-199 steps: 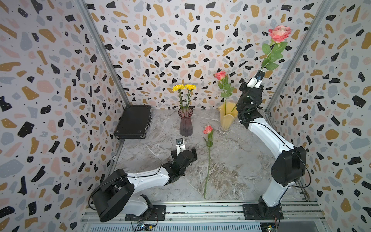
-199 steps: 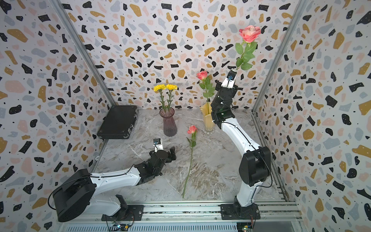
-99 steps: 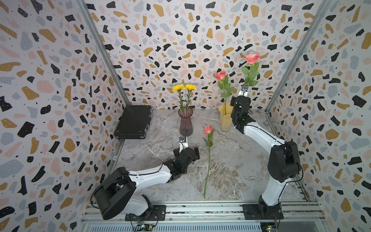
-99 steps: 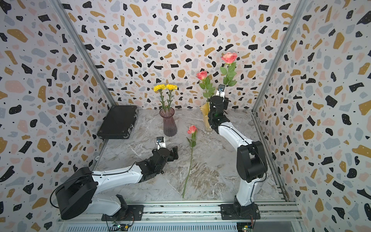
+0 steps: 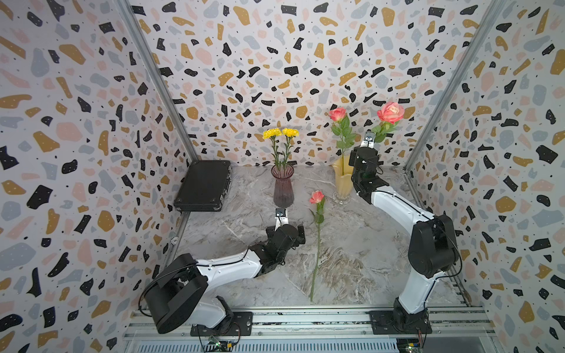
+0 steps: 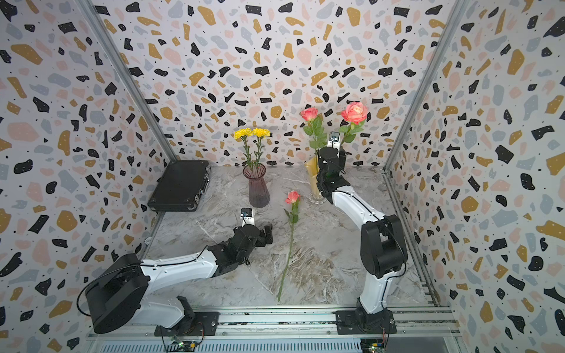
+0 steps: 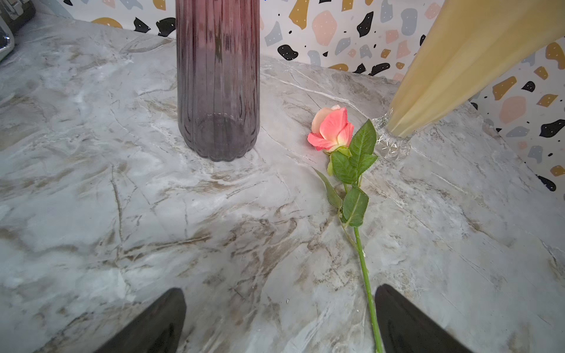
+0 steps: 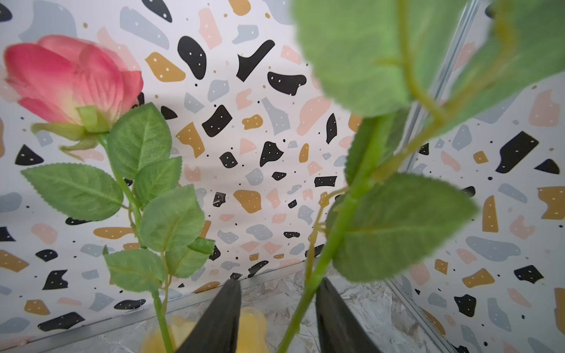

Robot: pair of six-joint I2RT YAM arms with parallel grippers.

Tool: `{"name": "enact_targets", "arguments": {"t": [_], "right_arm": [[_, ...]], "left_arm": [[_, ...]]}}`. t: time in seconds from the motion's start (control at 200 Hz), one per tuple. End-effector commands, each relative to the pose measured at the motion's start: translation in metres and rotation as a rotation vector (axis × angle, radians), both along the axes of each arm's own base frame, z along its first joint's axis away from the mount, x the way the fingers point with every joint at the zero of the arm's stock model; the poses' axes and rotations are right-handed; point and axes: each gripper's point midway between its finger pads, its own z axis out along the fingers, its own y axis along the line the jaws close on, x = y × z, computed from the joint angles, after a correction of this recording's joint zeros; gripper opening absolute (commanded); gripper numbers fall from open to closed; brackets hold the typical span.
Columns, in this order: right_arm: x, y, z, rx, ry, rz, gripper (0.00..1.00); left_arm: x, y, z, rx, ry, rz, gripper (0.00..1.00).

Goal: Arrange the flowers in different vases according to their colors
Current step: Insert the flower into the vase.

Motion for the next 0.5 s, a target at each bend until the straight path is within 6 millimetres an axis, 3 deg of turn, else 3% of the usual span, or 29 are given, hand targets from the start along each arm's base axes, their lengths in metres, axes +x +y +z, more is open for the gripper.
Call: {"name": "enact_targets", "arguments": {"t": [0.0,0.225,0.496], "right_arm": [[-0.02,0.002,0.042,0.066,-0.056,0.072,0.48],[-0.038,0.026,0.042,0.162,0.017,0.25,0.54],[-0.056,0.03,0.036,0.199,0.083,0.299,0.59]], "left_arm": [[0.006,-0.005,0.016,-0.024,-0.031,-0.004,0.99],[0.005,-0.011,0.013,-0.037,-0.017,-0.025,1.0],[0.006,-0.009,0.012,-0.021,-0.018,-0.019,0.99]]}}
